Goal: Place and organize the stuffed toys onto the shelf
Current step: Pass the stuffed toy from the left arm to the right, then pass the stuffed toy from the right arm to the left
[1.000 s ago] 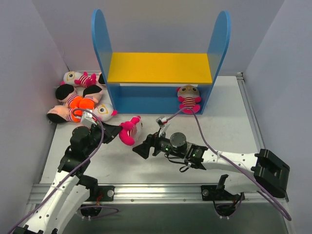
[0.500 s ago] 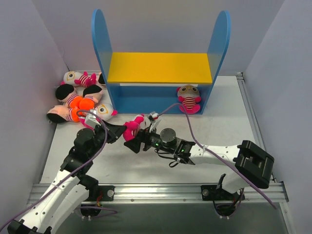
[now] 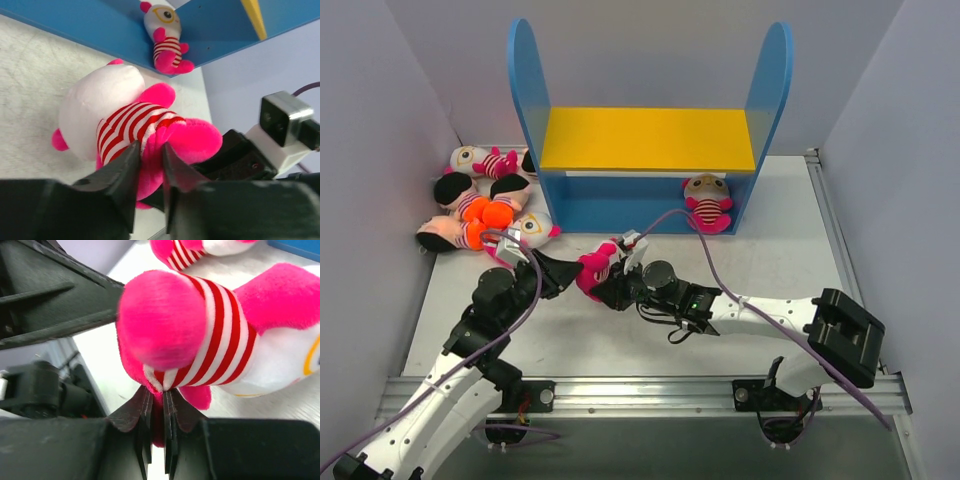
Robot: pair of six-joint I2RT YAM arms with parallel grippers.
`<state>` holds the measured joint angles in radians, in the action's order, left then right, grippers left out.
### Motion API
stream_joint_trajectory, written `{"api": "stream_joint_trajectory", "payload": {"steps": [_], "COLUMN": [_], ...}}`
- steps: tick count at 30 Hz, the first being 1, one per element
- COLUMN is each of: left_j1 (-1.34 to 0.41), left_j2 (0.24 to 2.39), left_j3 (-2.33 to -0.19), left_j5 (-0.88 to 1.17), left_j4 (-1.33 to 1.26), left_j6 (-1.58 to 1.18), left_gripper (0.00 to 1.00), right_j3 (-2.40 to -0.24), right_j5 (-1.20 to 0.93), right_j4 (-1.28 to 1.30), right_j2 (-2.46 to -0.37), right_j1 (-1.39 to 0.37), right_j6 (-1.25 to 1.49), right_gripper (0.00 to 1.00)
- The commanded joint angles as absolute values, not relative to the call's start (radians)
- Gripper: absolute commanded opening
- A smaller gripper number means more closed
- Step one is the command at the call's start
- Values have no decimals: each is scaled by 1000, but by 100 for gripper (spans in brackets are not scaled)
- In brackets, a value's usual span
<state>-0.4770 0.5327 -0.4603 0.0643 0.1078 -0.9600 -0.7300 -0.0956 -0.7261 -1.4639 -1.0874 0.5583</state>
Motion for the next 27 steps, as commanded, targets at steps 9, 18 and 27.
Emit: {"api": "stream_joint_trajectory", "payload": {"steps": [9, 18, 27], "left_j1": [-482, -480, -479], "left_j2": [578, 721, 834], "left_j3": [-635, -683, -634], "left_j5": [112, 164, 287], "left_j4": [360, 419, 318], "left_j6": [-847, -838, -887], "left_gripper": [81, 91, 94], "right_j3": [-949, -999, -1008], "right_j5": [-35, 70, 175], "right_j4": [-60, 150, 218], "right_j2": [-1374, -1390, -1391], "right_j1": [-1104, -1175, -1281], "right_j6": [0, -207, -298], "right_gripper": [0, 0, 0]}}
